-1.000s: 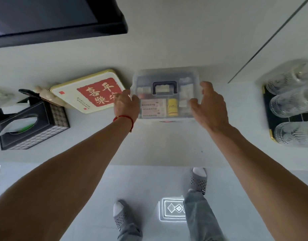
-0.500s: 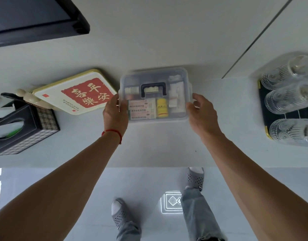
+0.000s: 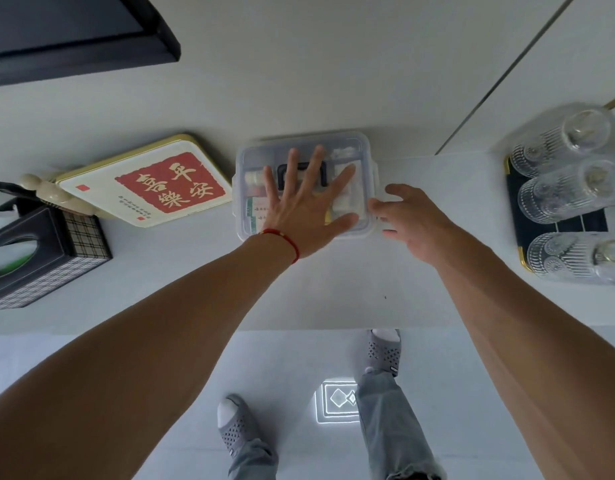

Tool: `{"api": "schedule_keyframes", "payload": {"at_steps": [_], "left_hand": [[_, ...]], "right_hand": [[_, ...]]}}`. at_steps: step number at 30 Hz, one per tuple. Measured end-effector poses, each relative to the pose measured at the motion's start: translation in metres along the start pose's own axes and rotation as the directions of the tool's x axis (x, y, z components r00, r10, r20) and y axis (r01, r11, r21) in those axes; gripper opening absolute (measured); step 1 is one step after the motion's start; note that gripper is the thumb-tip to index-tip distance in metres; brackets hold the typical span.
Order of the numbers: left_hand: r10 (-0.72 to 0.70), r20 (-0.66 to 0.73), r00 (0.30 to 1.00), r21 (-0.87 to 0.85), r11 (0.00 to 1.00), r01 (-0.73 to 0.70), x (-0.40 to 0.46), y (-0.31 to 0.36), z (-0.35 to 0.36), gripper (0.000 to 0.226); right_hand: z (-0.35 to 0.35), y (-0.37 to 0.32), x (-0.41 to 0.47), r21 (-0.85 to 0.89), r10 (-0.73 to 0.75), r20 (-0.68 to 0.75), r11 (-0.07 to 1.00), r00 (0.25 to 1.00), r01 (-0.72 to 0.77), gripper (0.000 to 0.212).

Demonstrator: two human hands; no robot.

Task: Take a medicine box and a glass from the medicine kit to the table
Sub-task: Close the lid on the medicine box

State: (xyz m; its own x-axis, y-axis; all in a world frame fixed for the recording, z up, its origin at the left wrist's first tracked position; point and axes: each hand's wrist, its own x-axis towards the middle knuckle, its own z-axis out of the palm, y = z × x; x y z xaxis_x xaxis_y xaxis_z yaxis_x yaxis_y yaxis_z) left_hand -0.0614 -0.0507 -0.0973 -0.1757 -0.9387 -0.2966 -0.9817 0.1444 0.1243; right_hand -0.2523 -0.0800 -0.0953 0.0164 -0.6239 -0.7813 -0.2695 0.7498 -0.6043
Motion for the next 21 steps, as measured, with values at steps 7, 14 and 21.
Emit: {"api": "schedule_keyframes", "payload": {"at_steps": [7,14,21], "left_hand": [[0.008,-0.013,1.0,0.033,0.999,-0.007,0.004,-0.006,0.015,0.075],[0.004,0.019,1.0,-0.002,1.0,-0.004,0.005,-0.006,0.013,0.073],[-0.001,0.006,1.0,-0.006,1.0,0.001,0.004,-0.005,0.014,0.072]], "right_hand": [[-0.007,0.0,0.005,0.148,-0.01,0.111,0.989,0.994,-0.007,0.085],[0.01,-0.014,-0.014,-0.327,-0.253,-0.062,0.919,0.966,0.22,0.021],[0.028,-0.014,-0.021,-0.534,-0.362,-0.119,0.809,0.925,0.248,0.022]]}}
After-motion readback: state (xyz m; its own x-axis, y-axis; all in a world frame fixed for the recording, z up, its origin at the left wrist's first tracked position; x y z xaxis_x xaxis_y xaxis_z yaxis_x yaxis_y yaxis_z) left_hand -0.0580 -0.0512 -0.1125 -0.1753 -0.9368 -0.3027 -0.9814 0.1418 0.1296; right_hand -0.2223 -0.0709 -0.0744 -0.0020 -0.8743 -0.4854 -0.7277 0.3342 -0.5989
